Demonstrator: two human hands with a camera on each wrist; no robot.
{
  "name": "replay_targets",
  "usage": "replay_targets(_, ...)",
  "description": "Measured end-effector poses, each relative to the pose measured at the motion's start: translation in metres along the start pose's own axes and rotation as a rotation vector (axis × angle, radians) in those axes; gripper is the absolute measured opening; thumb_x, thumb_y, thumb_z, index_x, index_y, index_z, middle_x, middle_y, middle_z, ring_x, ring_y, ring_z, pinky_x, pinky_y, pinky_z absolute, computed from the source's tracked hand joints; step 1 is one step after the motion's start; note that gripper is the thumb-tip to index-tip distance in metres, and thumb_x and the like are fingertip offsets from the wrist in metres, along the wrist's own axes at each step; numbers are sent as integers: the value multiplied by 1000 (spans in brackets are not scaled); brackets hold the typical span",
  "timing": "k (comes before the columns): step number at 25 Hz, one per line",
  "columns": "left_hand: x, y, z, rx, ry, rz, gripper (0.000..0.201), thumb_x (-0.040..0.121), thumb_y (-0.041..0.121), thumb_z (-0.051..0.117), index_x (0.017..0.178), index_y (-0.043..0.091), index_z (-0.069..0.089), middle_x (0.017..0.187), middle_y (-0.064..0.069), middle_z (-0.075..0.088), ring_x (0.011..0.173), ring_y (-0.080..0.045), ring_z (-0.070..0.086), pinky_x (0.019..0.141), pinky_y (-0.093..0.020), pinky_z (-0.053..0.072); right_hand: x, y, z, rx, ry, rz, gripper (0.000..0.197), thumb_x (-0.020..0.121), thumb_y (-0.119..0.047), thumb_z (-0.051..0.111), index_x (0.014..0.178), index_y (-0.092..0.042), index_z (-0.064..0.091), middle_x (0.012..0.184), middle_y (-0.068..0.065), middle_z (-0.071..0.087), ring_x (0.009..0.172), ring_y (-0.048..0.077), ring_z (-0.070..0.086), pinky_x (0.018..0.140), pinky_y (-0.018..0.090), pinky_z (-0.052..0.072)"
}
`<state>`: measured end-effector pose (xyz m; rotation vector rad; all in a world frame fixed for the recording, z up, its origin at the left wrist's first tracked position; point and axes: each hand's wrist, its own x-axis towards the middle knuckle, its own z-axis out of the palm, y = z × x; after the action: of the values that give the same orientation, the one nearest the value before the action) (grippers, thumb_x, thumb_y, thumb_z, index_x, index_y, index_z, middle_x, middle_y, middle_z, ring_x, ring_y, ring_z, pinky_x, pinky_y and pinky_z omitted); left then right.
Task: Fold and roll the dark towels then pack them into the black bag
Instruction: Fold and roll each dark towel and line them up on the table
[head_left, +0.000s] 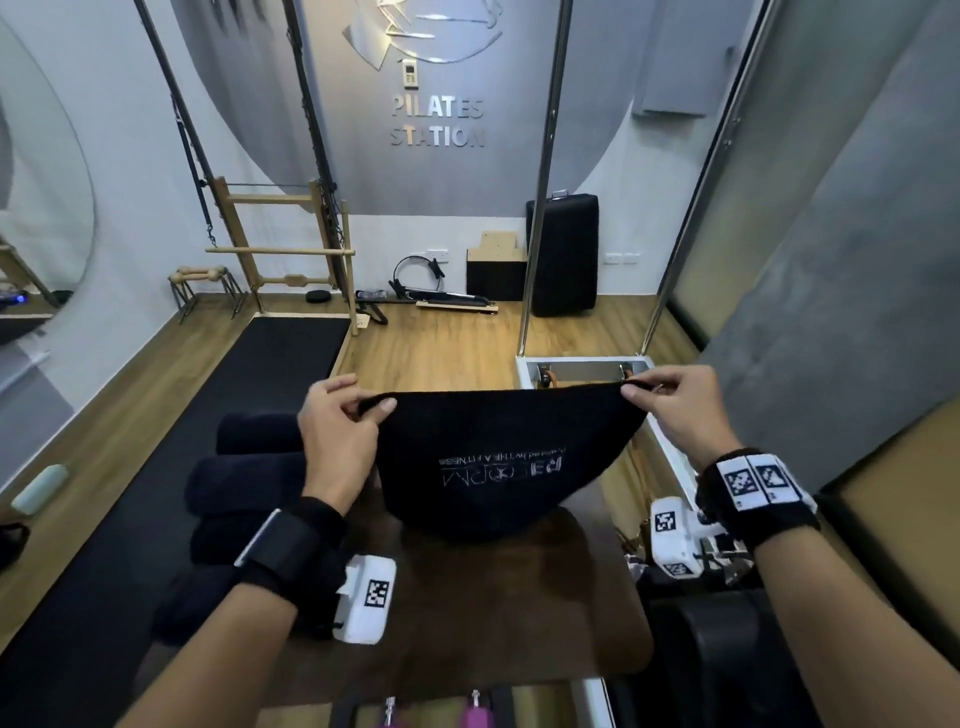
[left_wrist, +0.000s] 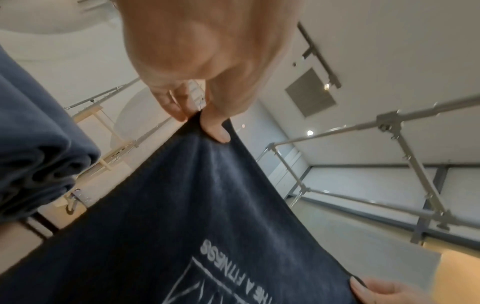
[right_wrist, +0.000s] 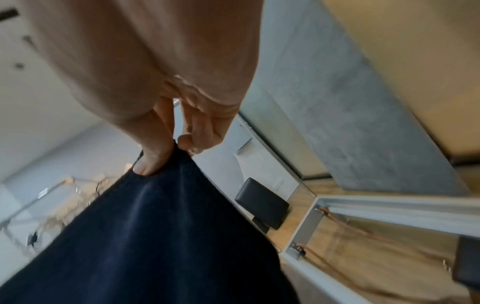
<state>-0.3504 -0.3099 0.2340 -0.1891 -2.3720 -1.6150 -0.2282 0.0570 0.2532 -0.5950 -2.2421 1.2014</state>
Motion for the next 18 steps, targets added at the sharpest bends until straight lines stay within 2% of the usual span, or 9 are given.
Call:
replay_targets(2, -6, 13, -25, -80, -1, 18, 22, 78, 17, 92, 98, 13, 82, 125, 3, 59, 96, 3, 61, 86, -11, 48, -18, -22, -17, 98, 32, 29, 16, 82, -3, 85, 76, -14, 75, 62, -7, 65, 54, 4, 56, 57, 20, 46)
replay_targets(4, -9, 26, -44, -127, 9, 44, 22, 76, 17, 94, 94, 17, 83, 116, -1, 64, 93, -5, 63, 86, -20, 52, -33, -39, -28, 156, 54, 22, 12, 84, -4, 83, 78, -6, 74, 62, 5, 64, 44, 13, 52, 46, 23, 43)
replay_targets(5, -12, 33, -52, -171, -1, 44, 20, 77, 18, 93, 94, 17, 83, 107, -4, 70, 88, -12, 66, 79, -25, 55, -41, -48, -33, 189, 80, 3, 11, 86, -4, 82, 81, -2, 72, 64, 11, 65, 40, 16, 53, 43, 24, 42)
replay_targets(7, -20, 46, -65, -304, -31, -35, 21, 83, 20, 90, 100, 11, 81, 86, -9, 78, 61, -17, 71, 55, -24, 54, -57, -67, -40, 246, 91, -34, 11, 91, -2, 76, 87, 3, 67, 68, 17, 67, 36, 23, 58, 37, 24, 41)
replay_targets(9, -29, 56, -74, -426, -38, -130, 27, 87, 20, 87, 105, 6, 73, 85, -10, 79, 48, -18, 70, 43, -22, 51, -69, -82, -47, 352, 123, -71, 10, 94, 2, 71, 87, 1, 65, 62, 14, 68, 40, 23, 64, 38, 26, 49)
replay_targets(12, -38, 71, -80, -588, -60, -137, 18, 91, 9, 82, 97, 6, 65, 87, -11, 76, 67, -27, 79, 49, -23, 58, -79, -97, -51, 544, 215, -86, 9, 94, 7, 68, 89, -1, 66, 77, 15, 73, 67, 26, 78, 68, 28, 64)
replay_targets(14, -42, 79, -82, -688, -78, -105, 9, 96, -1, 72, 103, -3, 67, 97, -17, 77, 88, -31, 81, 69, -25, 64, -85, -102, -52, 597, 213, -117, 12, 95, 10, 65, 91, -1, 69, 95, 20, 75, 89, 28, 79, 84, 30, 63)
replay_targets(16, -47, 84, -85, -750, -75, -56, 11, 100, -8, 62, 105, -2, 70, 99, -13, 79, 97, -27, 80, 82, -25, 63, -91, -104, -53, 596, 185, -146, 19, 95, 11, 62, 90, -5, 72, 102, 18, 76, 101, 28, 77, 92, 34, 61)
replay_targets(18, -50, 85, -90, -751, -98, -10, 15, 102, -8, 59, 106, -1, 71, 100, -11, 80, 98, -26, 79, 85, -26, 63, -96, -101, -57, 595, 169, -123, 17, 96, 9, 63, 91, -5, 71, 99, 20, 77, 96, 30, 78, 90, 36, 62)
